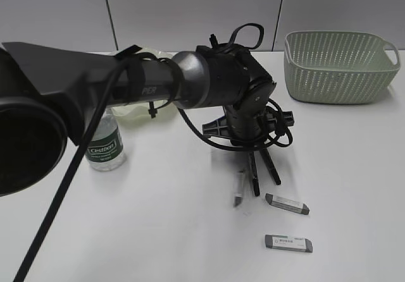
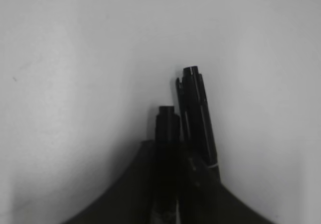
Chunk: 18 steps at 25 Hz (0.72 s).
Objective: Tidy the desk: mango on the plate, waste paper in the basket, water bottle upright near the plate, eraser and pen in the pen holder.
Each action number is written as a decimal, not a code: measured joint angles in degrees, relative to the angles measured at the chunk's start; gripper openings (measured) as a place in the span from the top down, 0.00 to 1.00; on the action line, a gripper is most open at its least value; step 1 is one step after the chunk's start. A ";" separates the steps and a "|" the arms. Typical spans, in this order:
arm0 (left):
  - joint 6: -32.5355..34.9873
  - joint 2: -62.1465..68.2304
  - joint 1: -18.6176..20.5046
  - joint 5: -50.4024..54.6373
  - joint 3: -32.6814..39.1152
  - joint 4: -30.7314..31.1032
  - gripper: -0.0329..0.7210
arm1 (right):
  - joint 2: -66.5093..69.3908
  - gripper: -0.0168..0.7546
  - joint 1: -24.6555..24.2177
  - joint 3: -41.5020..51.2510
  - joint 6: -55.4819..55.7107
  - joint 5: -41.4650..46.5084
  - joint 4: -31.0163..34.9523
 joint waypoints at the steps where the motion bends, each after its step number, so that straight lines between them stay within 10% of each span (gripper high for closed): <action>1: 0.00 0.00 0.00 -0.11 0.00 0.00 0.84 | 0.00 0.47 0.00 0.00 0.00 0.00 0.00; 10: 0.00 -2.08 0.00 -2.96 0.92 5.36 0.84 | 0.00 0.47 0.00 0.00 0.05 0.00 0.00; 18: -0.14 -13.06 1.29 -19.47 1.03 26.68 0.84 | 0.00 0.47 0.00 0.00 0.05 0.00 0.00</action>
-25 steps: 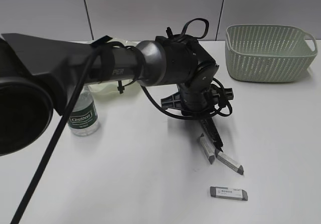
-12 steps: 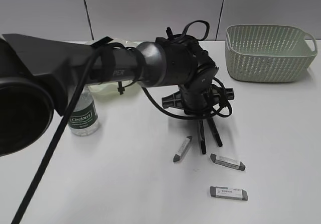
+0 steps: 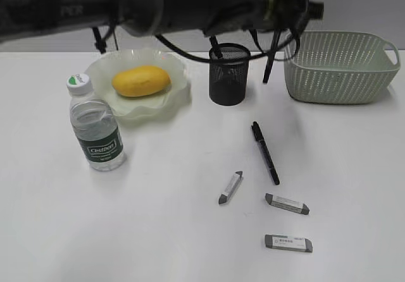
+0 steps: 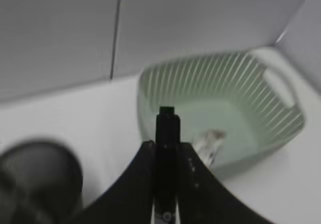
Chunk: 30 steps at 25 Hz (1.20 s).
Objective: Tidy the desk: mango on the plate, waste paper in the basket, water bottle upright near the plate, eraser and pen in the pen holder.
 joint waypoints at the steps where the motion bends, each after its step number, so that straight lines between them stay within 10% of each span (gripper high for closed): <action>1: -0.05 -0.65 0.89 -5.16 0.00 4.05 0.84 | 0.00 0.47 0.00 0.00 0.00 0.00 0.00; 11: 0.63 1.79 13.19 -28.57 0.00 17.39 0.84 | 0.00 0.47 0.00 0.00 0.01 0.00 0.00; 21: 11.82 6.27 15.44 -40.71 0.00 17.54 0.84 | 0.00 0.47 0.00 0.00 0.01 0.00 -0.05; 30: 29.57 10.24 16.97 -50.66 0.00 1.40 0.84 | 0.00 0.47 0.00 0.00 0.01 0.00 -0.05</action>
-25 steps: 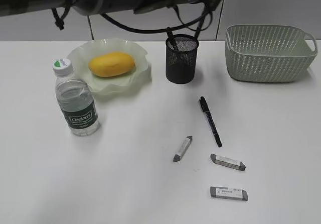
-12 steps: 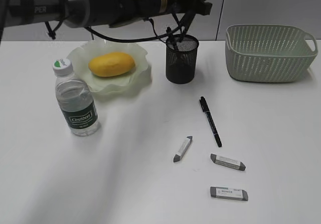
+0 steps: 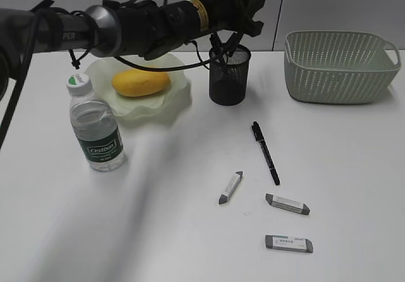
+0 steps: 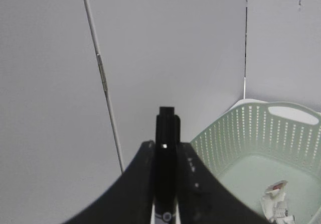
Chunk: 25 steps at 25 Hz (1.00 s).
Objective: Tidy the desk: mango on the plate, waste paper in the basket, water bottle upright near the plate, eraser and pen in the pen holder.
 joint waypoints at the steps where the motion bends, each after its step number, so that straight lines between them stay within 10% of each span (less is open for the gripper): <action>1: 0.56 0.43 0.07 -0.53 0.00 -0.62 0.84 | 0.00 0.47 0.00 0.00 0.00 0.00 0.00; 20: 1.48 1.23 0.13 0.54 0.00 -1.09 0.56 | 0.00 0.48 0.00 0.00 0.00 0.00 0.00; 25: -1.97 -6.56 -1.84 23.81 0.06 -1.56 0.60 | 0.00 0.48 0.00 0.00 0.00 0.00 -0.06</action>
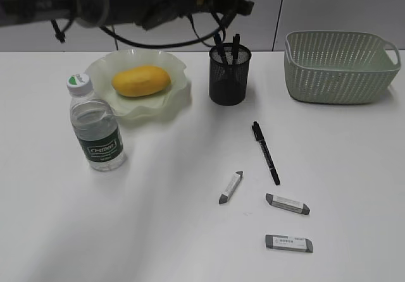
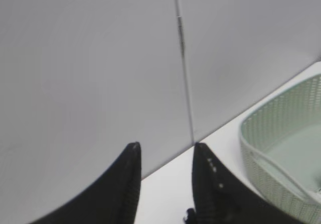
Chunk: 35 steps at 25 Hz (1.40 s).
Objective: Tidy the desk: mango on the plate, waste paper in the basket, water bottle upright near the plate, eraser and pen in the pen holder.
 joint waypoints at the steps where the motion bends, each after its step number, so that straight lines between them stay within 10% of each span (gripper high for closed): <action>1: -0.06 -2.41 -0.68 6.44 0.00 -0.83 0.61 | 0.00 0.48 0.00 0.00 0.00 0.00 0.00; 11: 27.99 -25.54 1.34 42.43 13.29 -29.62 0.66 | 0.00 0.48 0.00 0.00 0.00 0.00 -0.11; 22: 29.16 -82.92 5.45 53.49 60.36 -31.68 0.35 | 0.00 0.48 0.00 0.00 0.00 0.00 -0.11; 26: 29.16 -104.68 5.45 58.49 68.37 -33.95 0.14 | 0.00 0.48 0.00 0.00 0.00 0.00 -0.11; 35: 29.16 -128.96 5.45 64.34 78.29 -38.85 0.10 | 0.00 0.48 0.00 0.00 0.00 0.00 -0.11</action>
